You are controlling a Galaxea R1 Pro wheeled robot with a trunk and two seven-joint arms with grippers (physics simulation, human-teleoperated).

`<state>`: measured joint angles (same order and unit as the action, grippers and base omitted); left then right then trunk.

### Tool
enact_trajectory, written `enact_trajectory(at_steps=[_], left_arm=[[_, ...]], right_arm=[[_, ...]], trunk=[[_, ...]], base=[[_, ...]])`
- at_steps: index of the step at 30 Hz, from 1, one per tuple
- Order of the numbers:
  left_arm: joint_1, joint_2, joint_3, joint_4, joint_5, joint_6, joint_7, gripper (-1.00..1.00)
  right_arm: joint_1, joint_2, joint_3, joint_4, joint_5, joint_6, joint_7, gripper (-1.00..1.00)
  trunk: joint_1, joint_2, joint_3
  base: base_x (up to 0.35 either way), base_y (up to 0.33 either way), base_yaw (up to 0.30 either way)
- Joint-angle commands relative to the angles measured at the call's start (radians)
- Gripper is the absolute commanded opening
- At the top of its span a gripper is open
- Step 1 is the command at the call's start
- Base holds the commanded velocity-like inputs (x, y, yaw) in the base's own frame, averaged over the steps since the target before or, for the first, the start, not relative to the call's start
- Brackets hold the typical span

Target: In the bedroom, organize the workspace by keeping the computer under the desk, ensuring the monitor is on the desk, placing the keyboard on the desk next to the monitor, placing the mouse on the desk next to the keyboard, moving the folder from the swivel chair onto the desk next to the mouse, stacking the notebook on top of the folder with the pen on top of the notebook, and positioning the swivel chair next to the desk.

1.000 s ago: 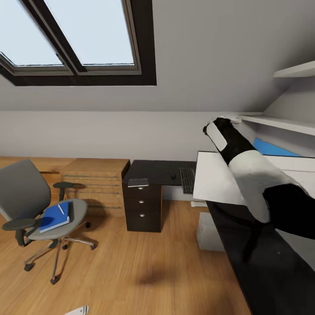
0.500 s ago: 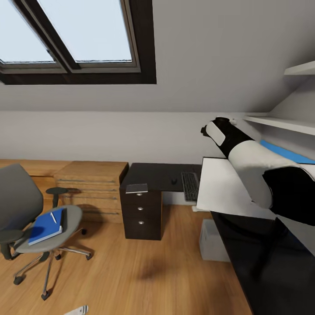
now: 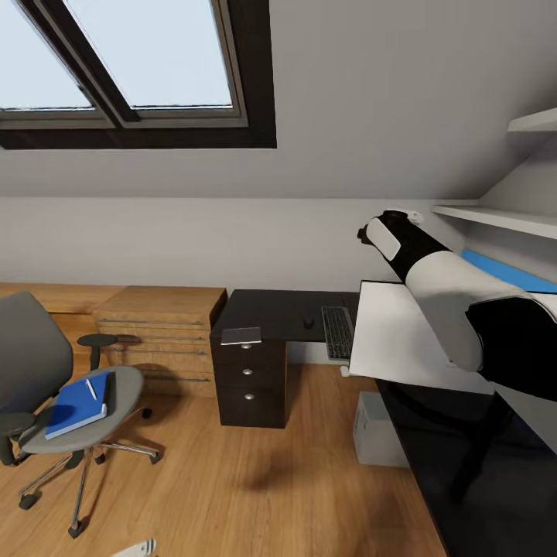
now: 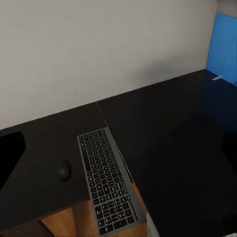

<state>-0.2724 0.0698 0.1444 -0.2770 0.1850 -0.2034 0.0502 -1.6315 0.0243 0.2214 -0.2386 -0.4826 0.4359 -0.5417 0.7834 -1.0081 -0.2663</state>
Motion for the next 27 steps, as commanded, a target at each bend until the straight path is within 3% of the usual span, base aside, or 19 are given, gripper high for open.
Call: enact_trajectory(at_steps=[1,7,17,27], left_arm=[[-0.001,0.000,-0.005,0.001,0.010,-0.011,0.002,1.00],[-0.001,0.000,-0.004,0.024,0.011,-0.058,0.002,1.00],[-0.001,-0.001,-0.005,0.046,0.011,-0.065,0.002,1.00],[-0.001,-0.001,-0.005,0.048,0.011,-0.065,0.002,1.00]], right_arm=[[-0.001,-0.001,0.008,-0.001,-0.007,0.006,-0.006,1.00],[0.005,-0.002,0.007,0.002,-0.007,0.004,-0.007,1.00],[0.020,-0.003,0.007,0.002,-0.007,0.003,-0.007,1.00],[0.022,-0.008,0.007,0.004,-0.006,0.005,-0.007,1.00]], trunk=[[0.000,-0.001,-0.001],[0.000,-0.001,-0.001],[0.000,-0.001,-0.001],[0.000,-0.001,-0.001]], base=[[0.003,0.000,0.000],[0.035,0.000,0.000],[0.251,0.000,0.000],[0.045,0.000,0.000]])
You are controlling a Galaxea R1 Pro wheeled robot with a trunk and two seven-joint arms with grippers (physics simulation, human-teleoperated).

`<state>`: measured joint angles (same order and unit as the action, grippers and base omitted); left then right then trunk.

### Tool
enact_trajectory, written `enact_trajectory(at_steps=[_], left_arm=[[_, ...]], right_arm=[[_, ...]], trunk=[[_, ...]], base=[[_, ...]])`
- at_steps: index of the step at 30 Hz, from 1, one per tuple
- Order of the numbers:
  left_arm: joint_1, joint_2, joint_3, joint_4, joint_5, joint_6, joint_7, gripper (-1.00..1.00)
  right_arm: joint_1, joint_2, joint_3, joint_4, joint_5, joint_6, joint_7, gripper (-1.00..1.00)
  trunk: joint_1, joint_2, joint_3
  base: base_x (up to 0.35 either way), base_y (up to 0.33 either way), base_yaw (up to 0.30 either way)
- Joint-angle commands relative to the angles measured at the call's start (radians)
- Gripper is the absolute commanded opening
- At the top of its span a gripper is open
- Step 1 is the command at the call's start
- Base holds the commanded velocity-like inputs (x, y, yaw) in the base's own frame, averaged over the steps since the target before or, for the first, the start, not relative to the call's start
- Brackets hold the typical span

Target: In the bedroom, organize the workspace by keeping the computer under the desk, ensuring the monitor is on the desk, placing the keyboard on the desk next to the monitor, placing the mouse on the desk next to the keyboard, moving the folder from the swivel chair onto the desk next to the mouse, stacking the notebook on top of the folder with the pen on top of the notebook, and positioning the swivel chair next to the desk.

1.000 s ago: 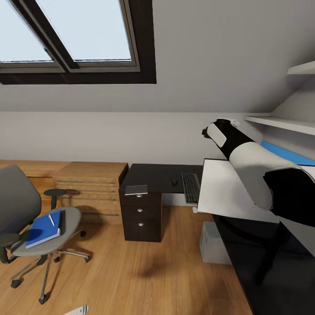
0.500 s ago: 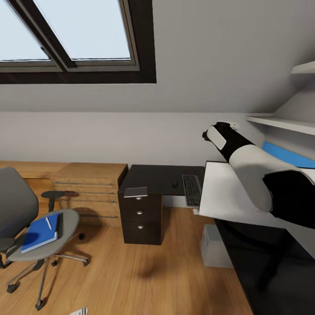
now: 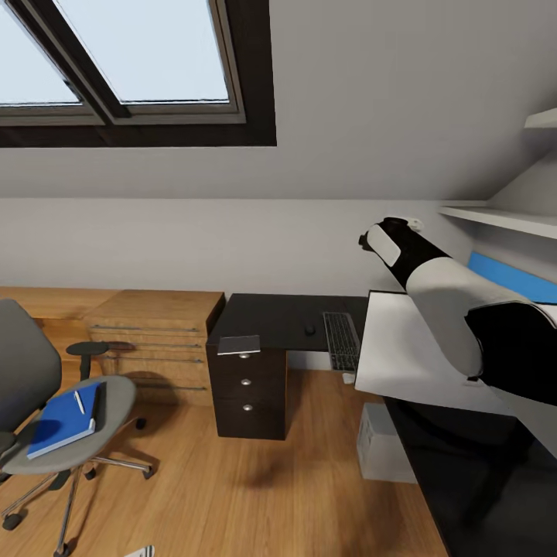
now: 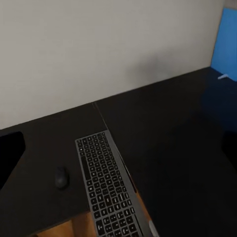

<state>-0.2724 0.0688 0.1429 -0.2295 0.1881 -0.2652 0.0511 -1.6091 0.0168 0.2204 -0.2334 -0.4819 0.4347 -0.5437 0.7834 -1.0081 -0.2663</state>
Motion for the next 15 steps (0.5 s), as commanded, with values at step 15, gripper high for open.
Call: enact_trajectory(at_steps=[15], left_arm=[[-0.001,0.000,-0.003,0.000,0.008,-0.003,0.001,1.00]], right_arm=[[0.007,-0.045,0.006,0.055,-0.009,0.137,-0.009,1.00]], trunk=[[0.000,-0.001,-0.001]], base=[[0.001,0.000,0.000]])
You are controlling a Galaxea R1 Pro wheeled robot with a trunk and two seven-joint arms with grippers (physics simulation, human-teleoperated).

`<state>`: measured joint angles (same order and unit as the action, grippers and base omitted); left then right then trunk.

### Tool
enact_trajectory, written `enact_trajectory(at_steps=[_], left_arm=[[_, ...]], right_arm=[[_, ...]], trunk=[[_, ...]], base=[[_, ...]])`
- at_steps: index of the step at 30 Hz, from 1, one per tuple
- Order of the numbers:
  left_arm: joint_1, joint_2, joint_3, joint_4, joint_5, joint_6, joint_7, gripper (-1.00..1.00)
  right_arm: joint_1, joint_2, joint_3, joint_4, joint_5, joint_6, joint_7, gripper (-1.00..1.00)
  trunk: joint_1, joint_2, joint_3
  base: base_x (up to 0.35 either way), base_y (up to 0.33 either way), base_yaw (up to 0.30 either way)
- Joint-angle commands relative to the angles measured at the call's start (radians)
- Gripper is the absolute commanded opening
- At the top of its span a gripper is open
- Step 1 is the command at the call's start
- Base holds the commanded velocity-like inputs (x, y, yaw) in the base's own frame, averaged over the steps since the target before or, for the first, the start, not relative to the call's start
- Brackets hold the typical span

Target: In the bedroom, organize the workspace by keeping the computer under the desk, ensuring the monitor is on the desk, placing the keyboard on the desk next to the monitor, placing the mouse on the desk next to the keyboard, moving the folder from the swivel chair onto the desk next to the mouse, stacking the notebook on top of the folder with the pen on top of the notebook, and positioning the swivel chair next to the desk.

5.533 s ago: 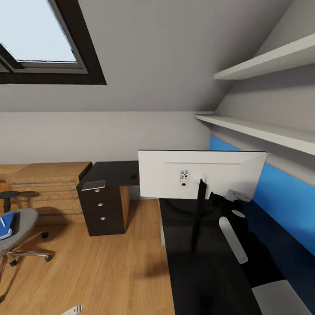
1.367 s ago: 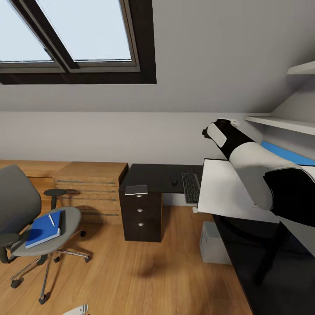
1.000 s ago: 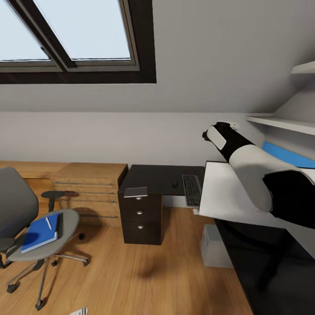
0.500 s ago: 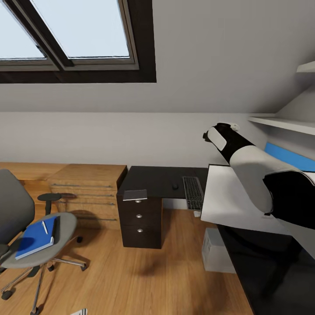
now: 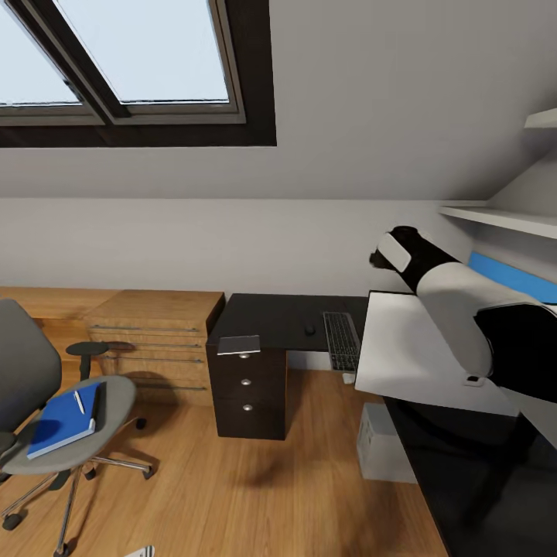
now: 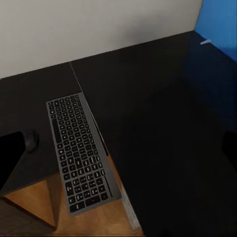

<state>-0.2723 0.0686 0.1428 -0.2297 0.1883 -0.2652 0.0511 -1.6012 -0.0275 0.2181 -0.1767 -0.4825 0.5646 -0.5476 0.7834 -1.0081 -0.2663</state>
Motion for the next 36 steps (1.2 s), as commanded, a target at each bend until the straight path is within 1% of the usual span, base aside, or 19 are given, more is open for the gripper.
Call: enact_trajectory(at_steps=[1,3,4,8,9,11,14,22,25,36], left_arm=[[-0.001,0.000,-0.003,0.001,0.008,-0.003,0.001,1.00],[-0.001,-0.001,-0.003,0.001,0.008,-0.003,0.001,1.00],[-0.001,-0.001,-0.003,0.000,0.008,-0.003,0.001,1.00],[-0.001,-0.001,-0.003,0.000,0.008,-0.003,0.001,1.00],[-0.001,0.000,-0.003,0.001,0.008,-0.003,0.001,1.00],[-0.001,0.000,-0.003,0.000,0.008,-0.003,0.001,1.00],[-0.001,0.000,-0.003,0.000,0.008,-0.003,0.001,1.00],[-0.001,-0.001,-0.003,0.000,0.008,-0.003,0.001,1.00],[-0.001,-0.001,-0.003,0.000,0.008,-0.003,0.001,1.00],[-0.001,0.000,-0.003,0.000,0.008,-0.005,0.001,1.00]], right_arm=[[0.000,-0.002,0.008,0.000,-0.009,0.033,-0.011,1.00],[0.000,-0.003,0.006,0.002,-0.013,0.058,-0.021,1.00],[0.000,-0.003,-0.001,0.004,-0.024,0.078,-0.031,1.00],[0.000,-0.003,-0.020,0.005,-0.058,0.106,-0.055,1.00],[0.000,-0.003,-0.028,0.006,-0.080,0.118,-0.072,1.00],[0.000,-0.003,-0.032,0.006,-0.092,0.124,-0.085,1.00],[0.000,-0.003,-0.034,0.007,-0.098,0.128,-0.094,1.00],[0.000,-0.004,-0.039,0.009,-0.105,0.205,-0.102,1.00],[0.000,-0.004,-0.040,0.048,-0.105,0.236,-0.103,1.00],[-0.002,-0.006,-0.039,0.089,-0.105,0.252,-0.103,1.00]], trunk=[[0.000,-0.001,-0.001],[0.000,-0.001,-0.001],[0.000,-0.001,-0.001],[0.000,-0.001,-0.001],[0.000,-0.001,-0.001],[0.000,-0.001,-0.001],[0.000,-0.001,-0.001],[0.000,-0.001,-0.001],[0.000,-0.001,-0.001],[0.000,-0.001,-0.001]], base=[[0.000,0.000,0.000],[0.000,0.000,0.000],[0.000,0.000,0.000],[0.000,0.000,0.000],[0.000,0.000,0.000],[0.000,0.000,0.000],[0.000,0.000,0.000],[0.000,0.000,0.000],[0.000,0.000,0.000],[-0.001,0.000,0.000]])
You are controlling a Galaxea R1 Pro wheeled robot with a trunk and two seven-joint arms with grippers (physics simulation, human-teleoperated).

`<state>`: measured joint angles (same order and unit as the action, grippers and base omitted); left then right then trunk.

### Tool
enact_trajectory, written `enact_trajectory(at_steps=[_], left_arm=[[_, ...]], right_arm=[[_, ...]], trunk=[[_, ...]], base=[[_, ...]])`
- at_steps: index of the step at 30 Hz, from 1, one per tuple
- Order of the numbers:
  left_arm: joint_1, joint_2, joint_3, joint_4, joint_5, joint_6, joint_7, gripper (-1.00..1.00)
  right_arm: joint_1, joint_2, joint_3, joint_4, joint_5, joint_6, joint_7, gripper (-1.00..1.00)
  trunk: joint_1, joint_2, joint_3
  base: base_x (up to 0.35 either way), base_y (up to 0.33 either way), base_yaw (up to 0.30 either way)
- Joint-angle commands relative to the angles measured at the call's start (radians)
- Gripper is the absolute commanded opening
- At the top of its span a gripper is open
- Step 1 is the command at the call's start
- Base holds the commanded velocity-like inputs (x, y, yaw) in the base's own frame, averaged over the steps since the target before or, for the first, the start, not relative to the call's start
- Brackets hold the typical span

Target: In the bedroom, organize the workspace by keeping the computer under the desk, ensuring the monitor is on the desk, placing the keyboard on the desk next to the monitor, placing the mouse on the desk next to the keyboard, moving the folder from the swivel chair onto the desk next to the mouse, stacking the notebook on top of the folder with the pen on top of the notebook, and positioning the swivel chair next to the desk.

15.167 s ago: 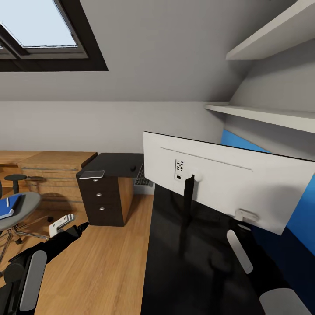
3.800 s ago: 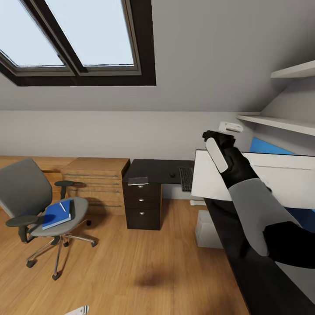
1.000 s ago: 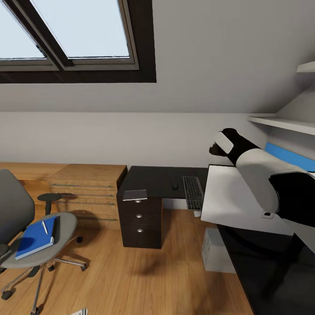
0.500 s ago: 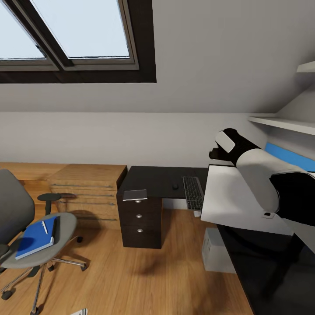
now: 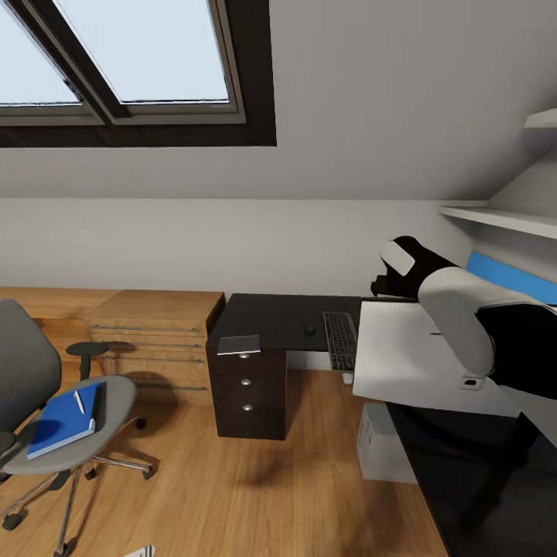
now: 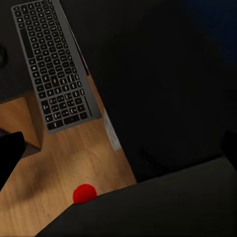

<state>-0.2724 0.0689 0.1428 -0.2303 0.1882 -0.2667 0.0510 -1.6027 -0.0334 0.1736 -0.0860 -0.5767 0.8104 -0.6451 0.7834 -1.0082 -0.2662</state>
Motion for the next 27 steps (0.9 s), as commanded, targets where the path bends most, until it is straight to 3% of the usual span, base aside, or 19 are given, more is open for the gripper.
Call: enact_trajectory(at_steps=[1,27], left_arm=[[-0.001,0.000,-0.003,0.001,0.008,-0.003,0.001,1.00],[-0.001,0.000,-0.003,0.001,0.007,-0.003,0.001,1.00]], right_arm=[[0.000,0.000,0.005,-0.002,-0.011,0.007,-0.005,1.00],[-0.001,0.001,0.006,-0.032,-0.023,0.007,-0.004,1.00]], trunk=[[0.000,-0.001,-0.001],[0.000,-0.001,-0.001]], base=[[-0.051,0.000,0.000],[-0.122,0.000,0.000]])
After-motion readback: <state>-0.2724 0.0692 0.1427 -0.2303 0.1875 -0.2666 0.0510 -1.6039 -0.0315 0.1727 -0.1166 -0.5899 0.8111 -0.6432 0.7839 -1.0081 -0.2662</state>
